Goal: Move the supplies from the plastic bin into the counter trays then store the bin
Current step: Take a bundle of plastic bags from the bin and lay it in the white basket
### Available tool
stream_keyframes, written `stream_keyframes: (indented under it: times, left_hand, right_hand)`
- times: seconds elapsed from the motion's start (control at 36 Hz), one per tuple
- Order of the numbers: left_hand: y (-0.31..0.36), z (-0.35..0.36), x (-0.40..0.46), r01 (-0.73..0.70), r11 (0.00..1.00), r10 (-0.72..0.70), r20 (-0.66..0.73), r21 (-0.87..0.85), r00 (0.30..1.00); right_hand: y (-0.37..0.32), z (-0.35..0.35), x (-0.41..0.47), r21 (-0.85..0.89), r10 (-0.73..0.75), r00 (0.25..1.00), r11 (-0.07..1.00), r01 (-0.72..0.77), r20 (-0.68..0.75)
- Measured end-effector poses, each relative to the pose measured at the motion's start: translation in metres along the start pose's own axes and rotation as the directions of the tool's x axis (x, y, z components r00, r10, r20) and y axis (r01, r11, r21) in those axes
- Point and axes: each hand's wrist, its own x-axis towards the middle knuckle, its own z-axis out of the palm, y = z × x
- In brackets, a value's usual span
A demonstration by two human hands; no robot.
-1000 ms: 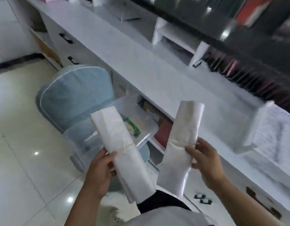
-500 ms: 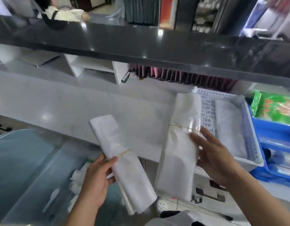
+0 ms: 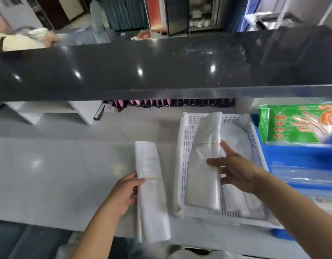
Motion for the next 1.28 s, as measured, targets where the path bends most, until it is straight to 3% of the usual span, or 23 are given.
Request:
stream_keyframes:
  times: [0.08,0.14,0.22,0.25,0.31,0.42,0.5,0.61,0.67,0.75,0.81,0.92,0.97,1.11,1.28]
  left_hand:
    - [0.009,0.007,0.02,0.036,0.998,-0.036,-0.008,0.051,0.999]
    - [0.013,0.013,0.03,0.022,0.998,-0.017,-0.091,0.062,0.996]
    - [0.017,0.023,0.036,-0.105,0.95,0.201,-0.317,0.295,0.927]
    - [0.02,0.028,0.034,-0.159,0.91,0.295,-0.329,0.383,0.897]
    - [0.024,0.042,0.029,-0.262,0.878,0.373,-0.228,0.4,0.9]
    - [0.033,0.079,0.014,-0.152,0.974,0.14,0.082,0.169,0.987]
    - [0.033,0.095,0.014,-0.174,0.95,0.148,0.118,0.261,0.982]
    - [0.028,0.094,0.021,-0.163,0.952,0.139,0.111,0.259,0.984]
    - [0.027,0.091,0.023,-0.155,0.955,0.126,0.128,0.254,0.984]
    - [0.027,0.09,0.025,-0.144,0.96,0.114,0.134,0.242,0.984]
    - [0.027,0.09,0.026,-0.14,0.96,0.11,0.132,0.244,0.985]
    - [0.025,0.09,0.024,-0.158,0.955,0.128,0.132,0.252,0.983]
    - [0.025,0.091,0.023,-0.165,0.953,0.135,0.132,0.254,0.982]
    - [0.026,0.093,0.02,-0.164,0.953,0.134,0.132,0.255,0.982]
    - [0.027,0.094,0.017,-0.164,0.958,0.136,0.131,0.236,0.982]
  right_hand:
    - [-0.003,-0.005,0.022,-0.019,0.04,0.999,0.999,-0.039,0.006]
    - [0.002,-0.005,0.032,-0.112,0.1,0.995,0.988,-0.103,-0.031]
    - [0.019,-0.002,0.038,-0.225,0.16,0.975,0.955,-0.192,-0.152]
    - [0.024,-0.002,0.039,-0.235,0.163,0.968,0.95,-0.206,-0.189]
    - [0.031,-0.001,0.038,-0.254,0.148,0.963,0.946,-0.204,-0.223]
    - [0.039,0.001,0.039,-0.293,0.099,0.966,0.941,-0.169,-0.239]
    - [0.043,0.004,0.039,-0.363,0.085,0.974,0.918,-0.158,-0.209]
    - [0.045,0.0,0.04,-0.47,0.066,0.976,0.868,-0.159,-0.208]
    - [0.043,0.003,0.039,-0.668,-0.026,0.973,0.731,-0.137,-0.228]
    - [0.048,0.011,0.039,-0.954,-0.28,0.94,0.277,-0.113,-0.193]
    - [0.05,0.014,0.042,-0.983,-0.336,0.936,0.176,-0.051,-0.108]
    - [0.057,0.013,0.058,-0.996,-0.277,0.96,0.084,-0.017,-0.04]
    - [0.066,0.021,0.062,-0.996,-0.303,0.953,0.094,0.008,-0.021]
    - [0.081,0.047,0.072,-0.952,-0.361,0.928,0.305,0.027,-0.09]
    - [0.067,0.047,0.076,-0.916,-0.379,0.919,0.397,0.057,-0.107]
